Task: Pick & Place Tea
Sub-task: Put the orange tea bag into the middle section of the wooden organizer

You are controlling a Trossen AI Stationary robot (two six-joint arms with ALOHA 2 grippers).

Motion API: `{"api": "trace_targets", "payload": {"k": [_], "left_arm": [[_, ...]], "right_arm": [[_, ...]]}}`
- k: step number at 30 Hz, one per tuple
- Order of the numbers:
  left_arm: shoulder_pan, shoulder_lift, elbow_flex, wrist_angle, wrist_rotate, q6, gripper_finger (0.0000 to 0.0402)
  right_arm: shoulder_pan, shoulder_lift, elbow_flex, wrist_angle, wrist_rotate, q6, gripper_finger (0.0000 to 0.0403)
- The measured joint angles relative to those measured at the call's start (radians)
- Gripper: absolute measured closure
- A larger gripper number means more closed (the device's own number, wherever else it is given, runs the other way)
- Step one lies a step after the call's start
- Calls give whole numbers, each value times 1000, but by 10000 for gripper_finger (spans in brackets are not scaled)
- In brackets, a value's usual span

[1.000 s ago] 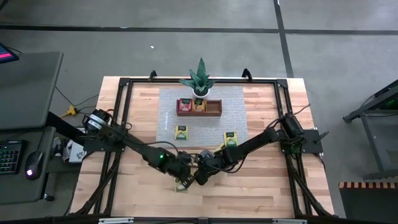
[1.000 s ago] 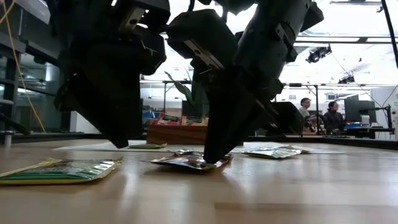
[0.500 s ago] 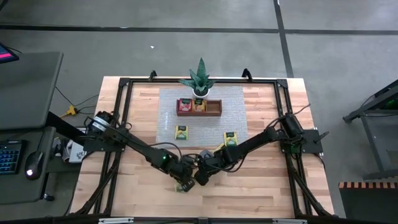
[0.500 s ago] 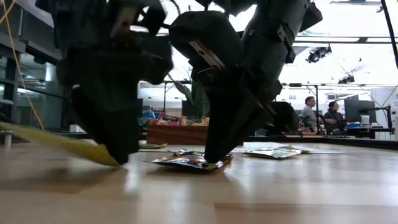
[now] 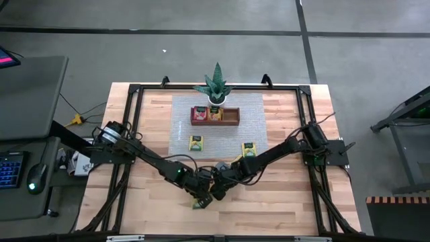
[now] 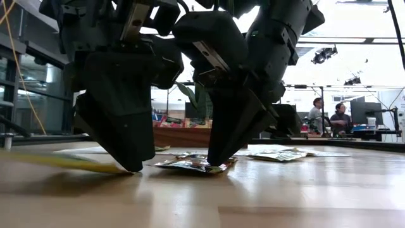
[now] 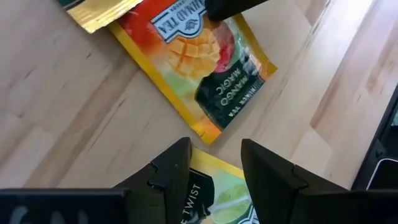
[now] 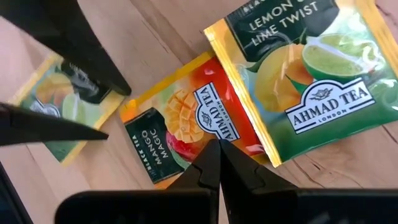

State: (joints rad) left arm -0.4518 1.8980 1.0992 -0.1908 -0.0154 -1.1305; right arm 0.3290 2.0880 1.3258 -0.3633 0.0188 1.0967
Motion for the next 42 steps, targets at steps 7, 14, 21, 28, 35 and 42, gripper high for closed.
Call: {"api": "trace_targets", "payload": {"k": [7,14,21,28,35,42], "left_arm": [[0,-1,0,-61,-1,27,254],[0,0,0,-64,4,75,254],[1,1,-1,-76,45,122,235],[1,1,-1,-101,54,132,184],[1,2,-5,-76,54,143,176],[0,2,-5,-47,28,163,176]], "right_arm": [[-1,0,0,1,-26,-24,403],[-2,0,0,2,-27,-24,403],[-3,0,0,2,-31,-24,403],[-3,0,0,2,-33,-23,403],[-2,0,0,2,-32,-23,403],[-2,0,0,17,-29,-61,403]]}}
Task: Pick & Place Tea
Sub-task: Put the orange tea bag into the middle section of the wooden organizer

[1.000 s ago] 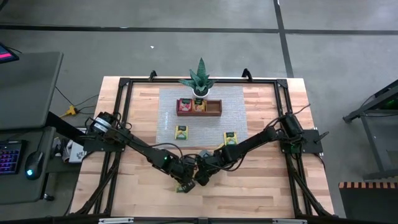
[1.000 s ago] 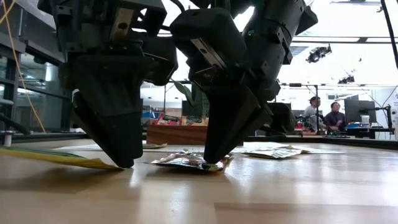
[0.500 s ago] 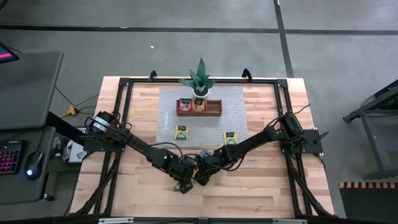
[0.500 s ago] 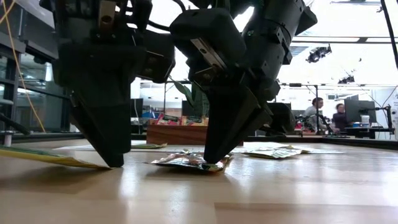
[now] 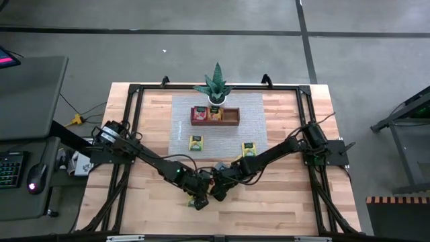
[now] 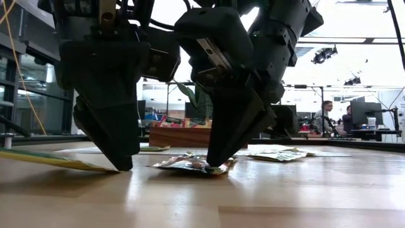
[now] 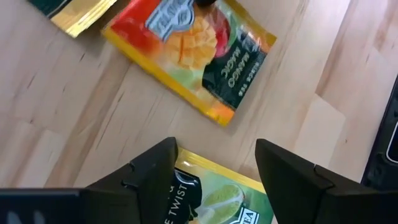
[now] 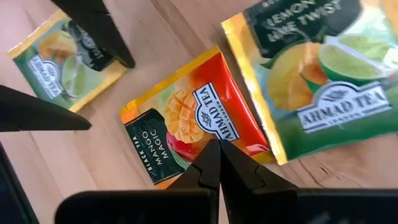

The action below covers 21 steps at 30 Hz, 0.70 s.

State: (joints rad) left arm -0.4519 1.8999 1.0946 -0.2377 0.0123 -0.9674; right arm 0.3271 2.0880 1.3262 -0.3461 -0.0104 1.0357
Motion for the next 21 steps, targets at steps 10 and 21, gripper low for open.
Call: {"api": "trace_targets", "payload": {"k": [10,21], "left_arm": [[-1,0,1,3,-38,15,176],[0,0,1,4,-52,14,176]], "right_arm": [[0,1,0,29,-30,-50,403],[0,1,0,35,-30,-57,403]]}}
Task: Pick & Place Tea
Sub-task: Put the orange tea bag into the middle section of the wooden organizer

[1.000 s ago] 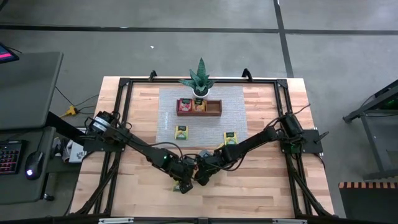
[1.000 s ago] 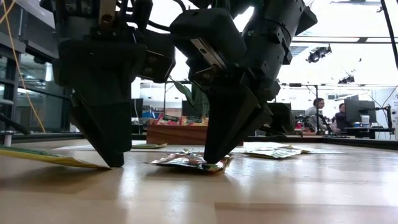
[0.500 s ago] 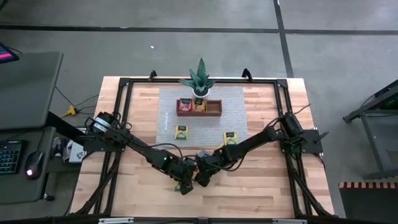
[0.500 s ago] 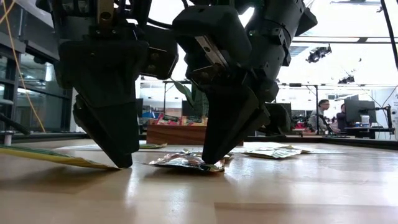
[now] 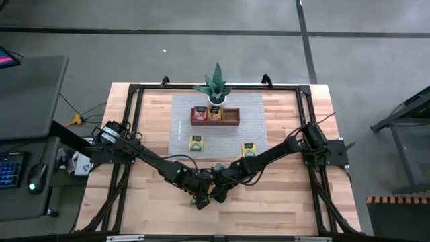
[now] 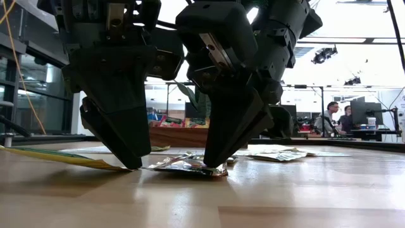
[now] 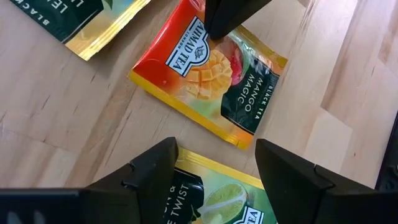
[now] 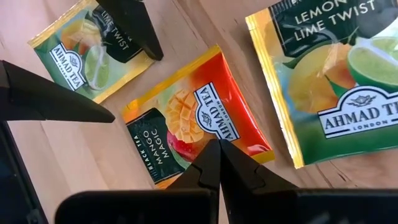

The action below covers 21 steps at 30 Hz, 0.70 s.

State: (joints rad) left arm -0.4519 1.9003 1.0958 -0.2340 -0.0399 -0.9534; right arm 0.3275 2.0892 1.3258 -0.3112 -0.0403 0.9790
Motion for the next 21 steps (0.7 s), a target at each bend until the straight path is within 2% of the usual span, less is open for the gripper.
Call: {"api": "trace_targets", "payload": {"k": [6,12,21], "left_arm": [[0,0,-7,15,21,16,176],[1,0,-52,171,75,-2,176],[7,1,-49,160,68,-57,176]], "right_arm": [[0,2,0,34,0,-28,403],[-17,2,-1,68,-12,-42,403],[-33,3,-2,103,-28,-46,403]]}}
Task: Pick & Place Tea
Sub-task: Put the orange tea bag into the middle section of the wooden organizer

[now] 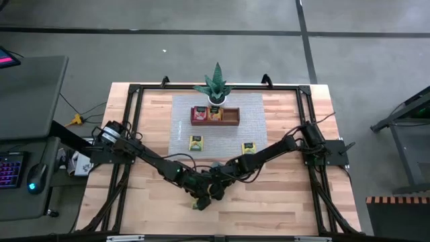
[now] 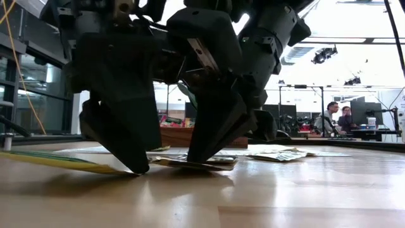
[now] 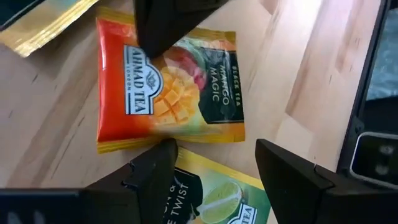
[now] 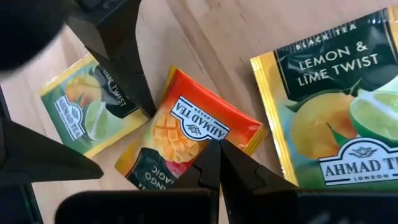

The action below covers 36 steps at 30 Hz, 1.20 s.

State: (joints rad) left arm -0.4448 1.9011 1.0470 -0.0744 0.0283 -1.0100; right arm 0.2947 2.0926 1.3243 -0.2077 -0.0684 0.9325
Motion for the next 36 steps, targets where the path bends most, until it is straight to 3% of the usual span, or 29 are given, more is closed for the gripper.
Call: {"api": "trace_targets", "payload": {"k": [8,28,32,36], "left_arm": [[4,-1,-2,-34,-82,-146,176],[4,-1,-2,-37,-148,-181,179],[4,-1,-4,-40,-154,-184,209],[4,-1,-4,-41,-155,-183,269]], "right_arm": [[-1,0,0,5,-11,14,403],[-2,0,-2,63,-38,-13,403],[-2,0,-2,67,-43,-21,403],[0,0,-2,70,-46,-37,403]]}}
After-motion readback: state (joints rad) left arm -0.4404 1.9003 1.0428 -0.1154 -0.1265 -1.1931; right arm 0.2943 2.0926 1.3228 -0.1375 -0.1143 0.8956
